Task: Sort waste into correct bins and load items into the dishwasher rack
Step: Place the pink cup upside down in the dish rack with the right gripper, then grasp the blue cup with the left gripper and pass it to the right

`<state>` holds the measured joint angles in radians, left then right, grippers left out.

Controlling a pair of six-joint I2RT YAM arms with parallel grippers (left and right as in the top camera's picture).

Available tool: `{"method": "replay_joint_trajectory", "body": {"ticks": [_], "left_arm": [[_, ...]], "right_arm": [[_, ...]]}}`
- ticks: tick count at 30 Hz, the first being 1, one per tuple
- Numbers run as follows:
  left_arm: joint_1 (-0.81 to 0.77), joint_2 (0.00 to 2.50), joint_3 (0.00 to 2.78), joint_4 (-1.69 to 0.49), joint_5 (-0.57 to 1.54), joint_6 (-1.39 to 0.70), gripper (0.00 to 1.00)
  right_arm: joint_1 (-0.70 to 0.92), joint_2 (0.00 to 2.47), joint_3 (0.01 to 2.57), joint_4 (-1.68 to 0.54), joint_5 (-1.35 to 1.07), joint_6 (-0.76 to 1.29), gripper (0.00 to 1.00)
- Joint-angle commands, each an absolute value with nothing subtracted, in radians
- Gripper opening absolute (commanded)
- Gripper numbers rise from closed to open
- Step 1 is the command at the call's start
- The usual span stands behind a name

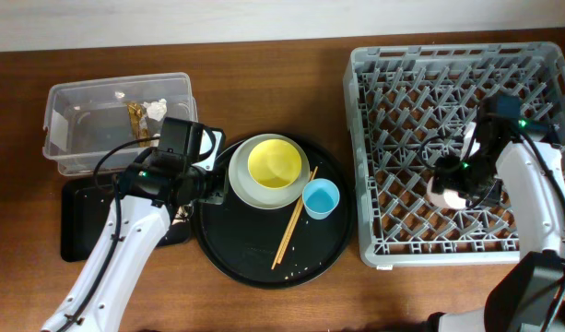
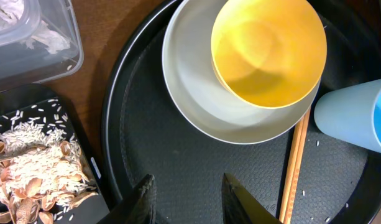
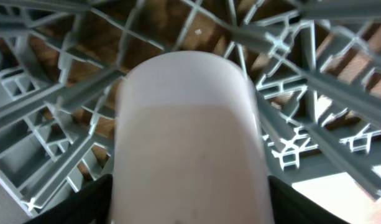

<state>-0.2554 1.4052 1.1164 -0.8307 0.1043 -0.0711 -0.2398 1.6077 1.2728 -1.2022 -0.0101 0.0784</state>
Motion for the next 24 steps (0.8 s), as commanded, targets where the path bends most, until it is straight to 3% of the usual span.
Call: {"method": "replay_joint_trajectory", "body": {"ticks": [1, 6, 10, 12, 16, 22, 24], "left_arm": [[-0.252, 1.385, 1.117, -0.832, 0.112, -0.059, 0.34], [-0.252, 1.385, 1.117, -0.831, 0.112, -0.059, 0.35], [-0.255, 1.385, 1.117, -0.797, 0.224, -0.059, 0.48], [-0.379, 1.404, 1.117, -0.635, 0.274, -0.059, 0.56], [-0.552, 1.544, 1.117, -0.467, 0.274, -0.067, 0.59], [-0.641, 1.741, 1.117, -0.404, 0.273, -0.067, 0.58], [-0.641, 1.751, 1.117, -0.406, 0.273, -0.067, 0.47]], "right_arm": [[-0.242, 1.612, 1.266, -1.217, 0.011, 0.087, 0.79], [-0.243, 1.586, 1.305, -1.261, -0.003, 0.087, 0.79], [-0.242, 1.419, 1.341, -1.298, -0.148, 0.056, 0.81], [-0.242, 1.304, 1.340, -1.348, -0.255, 0.030, 0.84], [-0.242, 1.304, 1.340, -1.346, -0.255, 0.030, 0.85], [-0.242, 1.304, 1.340, -1.346, -0.255, 0.030, 0.85], [-0.242, 1.304, 1.340, -1.347, -0.255, 0.030, 0.85]]}}
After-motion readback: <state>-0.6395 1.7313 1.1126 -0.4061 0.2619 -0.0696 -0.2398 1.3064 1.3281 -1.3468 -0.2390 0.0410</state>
